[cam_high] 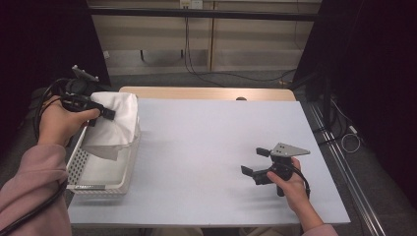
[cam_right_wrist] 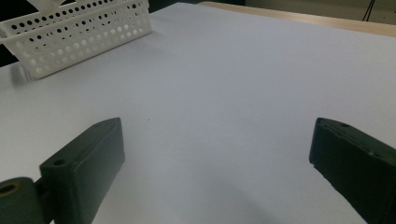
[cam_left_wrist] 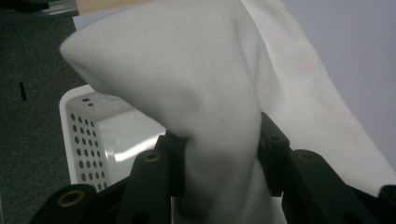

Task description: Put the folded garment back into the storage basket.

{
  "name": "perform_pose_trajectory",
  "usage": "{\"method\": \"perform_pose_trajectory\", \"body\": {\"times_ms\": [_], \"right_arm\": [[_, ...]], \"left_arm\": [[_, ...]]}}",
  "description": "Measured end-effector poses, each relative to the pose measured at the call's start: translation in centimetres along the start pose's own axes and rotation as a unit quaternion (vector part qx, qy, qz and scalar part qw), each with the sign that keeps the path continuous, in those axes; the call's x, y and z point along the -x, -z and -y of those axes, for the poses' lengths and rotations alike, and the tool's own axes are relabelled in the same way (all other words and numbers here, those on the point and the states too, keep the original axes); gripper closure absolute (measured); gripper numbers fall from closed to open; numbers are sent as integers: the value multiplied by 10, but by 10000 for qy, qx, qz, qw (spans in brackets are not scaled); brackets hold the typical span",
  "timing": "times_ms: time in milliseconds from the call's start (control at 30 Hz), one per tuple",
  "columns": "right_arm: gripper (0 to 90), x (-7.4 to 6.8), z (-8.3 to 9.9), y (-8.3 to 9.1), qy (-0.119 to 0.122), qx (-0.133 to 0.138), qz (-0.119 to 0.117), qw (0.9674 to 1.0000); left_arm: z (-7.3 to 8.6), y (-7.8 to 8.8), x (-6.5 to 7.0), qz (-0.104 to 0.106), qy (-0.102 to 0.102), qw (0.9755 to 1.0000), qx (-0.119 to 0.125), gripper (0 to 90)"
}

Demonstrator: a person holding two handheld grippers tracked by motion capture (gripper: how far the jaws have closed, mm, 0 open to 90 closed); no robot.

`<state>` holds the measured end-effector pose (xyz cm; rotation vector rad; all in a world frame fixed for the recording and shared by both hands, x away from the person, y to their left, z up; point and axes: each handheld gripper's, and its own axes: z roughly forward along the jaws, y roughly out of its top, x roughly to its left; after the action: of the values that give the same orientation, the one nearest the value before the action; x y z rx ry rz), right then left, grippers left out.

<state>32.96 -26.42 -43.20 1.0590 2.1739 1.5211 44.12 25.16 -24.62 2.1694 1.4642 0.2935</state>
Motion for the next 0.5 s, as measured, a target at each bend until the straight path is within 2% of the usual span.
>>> {"method": "perform_pose_trajectory", "body": {"times_ms": [33, 133, 267, 367, 433, 500], "right_arm": [[34, 0, 0, 0, -10, 1, -6, 10000], [34, 0, 0, 0, -3, -4, 1, 10000], [34, 0, 0, 0, -13, -4, 1, 10000], [34, 0, 0, 0, -16, 0, 1, 10000], [34, 0, 0, 0, -17, -1, -2, 10000], [34, 0, 0, 0, -19, 2, -5, 10000]], "left_arm": [[1, 0, -1, -5, 54, 10000, 6, 644], [2, -1, -3, -17, 19, 10000, 32, 644], [4, -2, -5, -69, 91, 9999, 46, 644], [6, -2, -8, -42, 43, 10000, 24, 644], [7, -3, -9, -97, -12, 10000, 6, 644], [9, -5, -10, -135, 20, 9999, 25, 644]]}}
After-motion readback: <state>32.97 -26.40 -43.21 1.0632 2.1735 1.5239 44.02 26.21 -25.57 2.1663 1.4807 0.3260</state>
